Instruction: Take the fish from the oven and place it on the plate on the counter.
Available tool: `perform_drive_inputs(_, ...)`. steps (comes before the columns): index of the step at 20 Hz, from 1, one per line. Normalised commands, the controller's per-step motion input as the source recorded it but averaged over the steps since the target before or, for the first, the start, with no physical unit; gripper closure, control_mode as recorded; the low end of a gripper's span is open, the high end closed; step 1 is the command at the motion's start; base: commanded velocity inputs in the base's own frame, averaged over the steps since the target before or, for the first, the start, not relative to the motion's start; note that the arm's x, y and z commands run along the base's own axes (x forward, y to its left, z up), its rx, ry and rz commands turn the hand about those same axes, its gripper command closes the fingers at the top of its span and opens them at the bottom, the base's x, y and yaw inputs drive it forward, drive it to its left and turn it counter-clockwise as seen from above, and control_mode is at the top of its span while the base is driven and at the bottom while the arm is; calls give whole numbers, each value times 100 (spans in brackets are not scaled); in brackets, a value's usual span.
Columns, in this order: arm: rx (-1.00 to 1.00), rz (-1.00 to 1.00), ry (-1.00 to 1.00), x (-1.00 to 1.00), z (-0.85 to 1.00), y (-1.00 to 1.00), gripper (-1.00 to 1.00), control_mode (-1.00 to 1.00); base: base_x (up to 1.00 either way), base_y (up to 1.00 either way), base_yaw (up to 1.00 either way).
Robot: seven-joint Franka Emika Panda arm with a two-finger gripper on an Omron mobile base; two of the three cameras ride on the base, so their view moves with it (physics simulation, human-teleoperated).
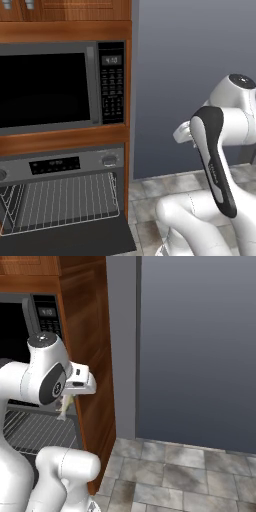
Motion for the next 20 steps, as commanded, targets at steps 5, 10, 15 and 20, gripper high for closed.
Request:
perform_drive_inputs(5, 0, 0, -1, -9, 0, 0, 100, -100, 0, 0, 0)
perform_drive_inputs(10, 0, 1, -2, -29, 0, -1, 100, -100, 0, 0, 0)
perform_drive_inputs(15, 0, 0, 0, -8, 0, 0, 100, 100, -34, -4, 5)
perform_drive_inputs(20, 0, 0, 0, 0, 0, 0, 100, 100, -35, -14, 14)
